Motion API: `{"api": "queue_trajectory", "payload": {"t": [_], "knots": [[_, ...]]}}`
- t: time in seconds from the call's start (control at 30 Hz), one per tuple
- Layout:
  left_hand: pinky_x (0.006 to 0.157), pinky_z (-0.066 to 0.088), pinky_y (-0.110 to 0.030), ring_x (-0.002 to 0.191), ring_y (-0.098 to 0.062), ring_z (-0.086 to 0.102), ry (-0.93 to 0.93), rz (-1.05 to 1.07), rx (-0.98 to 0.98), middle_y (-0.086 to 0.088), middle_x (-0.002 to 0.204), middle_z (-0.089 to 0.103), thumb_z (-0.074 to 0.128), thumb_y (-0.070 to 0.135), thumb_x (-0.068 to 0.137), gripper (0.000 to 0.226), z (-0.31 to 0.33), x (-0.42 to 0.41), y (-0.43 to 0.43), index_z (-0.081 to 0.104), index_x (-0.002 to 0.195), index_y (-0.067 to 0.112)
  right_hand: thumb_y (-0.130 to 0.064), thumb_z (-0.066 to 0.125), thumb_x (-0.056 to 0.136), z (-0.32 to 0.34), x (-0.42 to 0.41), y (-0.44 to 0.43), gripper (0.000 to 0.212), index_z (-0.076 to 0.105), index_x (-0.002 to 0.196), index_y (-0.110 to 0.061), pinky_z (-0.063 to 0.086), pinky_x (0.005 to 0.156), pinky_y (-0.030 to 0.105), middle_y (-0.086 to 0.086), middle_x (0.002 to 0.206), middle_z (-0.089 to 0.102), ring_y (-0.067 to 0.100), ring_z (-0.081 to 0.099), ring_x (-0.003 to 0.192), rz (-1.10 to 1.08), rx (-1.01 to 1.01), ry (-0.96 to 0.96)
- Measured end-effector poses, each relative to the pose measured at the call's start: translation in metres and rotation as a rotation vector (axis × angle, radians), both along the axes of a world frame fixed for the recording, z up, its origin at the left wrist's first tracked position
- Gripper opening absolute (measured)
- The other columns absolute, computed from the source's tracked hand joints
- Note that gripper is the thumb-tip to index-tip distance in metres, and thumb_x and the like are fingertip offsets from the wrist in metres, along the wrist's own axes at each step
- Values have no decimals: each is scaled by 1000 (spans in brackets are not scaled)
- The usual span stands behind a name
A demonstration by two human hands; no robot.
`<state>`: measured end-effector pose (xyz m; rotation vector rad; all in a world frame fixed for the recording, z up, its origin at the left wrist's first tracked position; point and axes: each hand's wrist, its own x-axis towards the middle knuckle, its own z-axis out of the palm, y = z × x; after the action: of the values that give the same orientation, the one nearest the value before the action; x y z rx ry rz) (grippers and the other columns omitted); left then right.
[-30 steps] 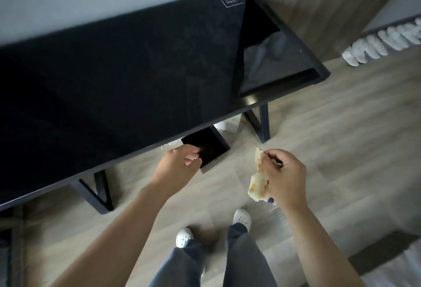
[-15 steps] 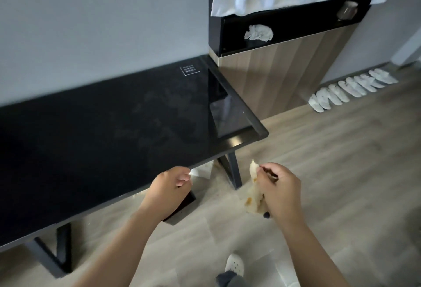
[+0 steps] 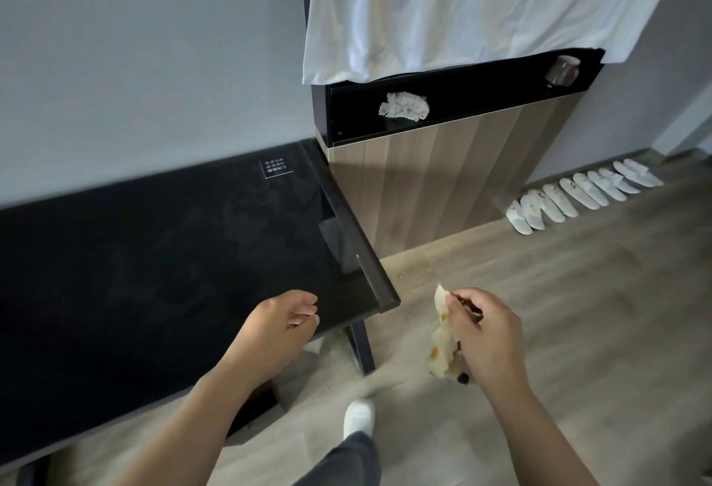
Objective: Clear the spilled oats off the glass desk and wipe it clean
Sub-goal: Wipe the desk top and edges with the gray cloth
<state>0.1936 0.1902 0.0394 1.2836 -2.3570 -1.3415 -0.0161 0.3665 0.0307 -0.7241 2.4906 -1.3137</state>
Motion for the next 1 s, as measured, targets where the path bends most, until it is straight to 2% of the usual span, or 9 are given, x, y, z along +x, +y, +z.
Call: {"api": "queue_trajectory", "payload": {"t": [0.07, 0.17, 0.27, 0.4, 0.5, 0.6, 0.7, 0.8, 1.0], "knots": [[74, 43, -7, 95, 3, 60, -1, -9, -5, 18, 105, 65, 57, 23, 93, 26, -5, -26, -14, 60, 119, 28, -18, 64, 90, -4, -27, -16, 5, 68, 88, -20, 39, 62, 7, -8, 84, 65, 4, 59, 79, 23, 23, 21], [77, 45, -8, 94, 4, 60, 6, 0, 12, 17, 104, 65, 57, 24, 94, 27, -15, -69, -38, 61, 120, 26, -18, 64, 90, -7, -72, -42, 6, 70, 90, -19, 40, 65, 13, -7, 84, 66, 5, 60, 80, 43, 30, 24], [73, 42, -7, 93, 4, 60, 21, 25, 51, 16, 103, 65, 57, 24, 94, 27, -21, -112, -64, 60, 120, 26, -19, 64, 89, -2, -118, -70, 7, 69, 86, -22, 44, 64, 20, -8, 82, 66, 5, 60, 78, 74, 46, 5], [73, 44, -8, 94, 2, 60, 20, 31, 64, 16, 103, 64, 58, 23, 93, 28, -20, -156, -97, 61, 121, 25, -18, 67, 88, 3, -169, -112, 5, 70, 87, -22, 40, 65, 10, -14, 81, 66, 0, 60, 79, 134, 78, 38], [78, 45, -10, 96, 0, 61, 17, 53, 72, 14, 104, 64, 60, 23, 92, 29, -20, -177, -120, 61, 122, 24, -16, 66, 88, 3, -199, -143, 9, 68, 85, -25, 41, 67, 12, -13, 82, 66, 3, 61, 80, 175, 70, 44], [76, 44, -9, 97, 1, 60, 3, 103, 83, 13, 104, 65, 61, 23, 92, 29, -20, -189, -135, 61, 121, 25, -15, 66, 87, -3, -220, -171, 13, 66, 82, -27, 41, 66, 10, -15, 79, 65, 1, 61, 79, 250, 75, 39], [77, 46, -10, 95, 3, 60, -29, 170, 79, 14, 103, 64, 61, 22, 91, 29, -22, -196, -148, 61, 119, 26, -17, 65, 87, -13, -243, -208, 14, 65, 83, -30, 44, 69, 18, -11, 82, 66, 4, 61, 80, 343, 103, 39], [78, 45, -8, 94, 4, 60, -66, 283, 65, 15, 103, 64, 62, 21, 91, 30, -29, -197, -158, 61, 120, 25, -18, 64, 89, -22, -265, -249, 12, 65, 86, -30, 39, 67, 9, -12, 88, 64, -1, 58, 82, 449, 118, 32], [72, 43, -7, 88, 3, 62, -129, 570, 79, 14, 98, 66, 65, 18, 88, 28, -47, -212, -158, 64, 116, 21, -15, 65, 88, -38, -305, -330, 12, 67, 86, -26, 39, 67, 5, -9, 88, 65, -1, 59, 82, 693, 142, -7]]}}
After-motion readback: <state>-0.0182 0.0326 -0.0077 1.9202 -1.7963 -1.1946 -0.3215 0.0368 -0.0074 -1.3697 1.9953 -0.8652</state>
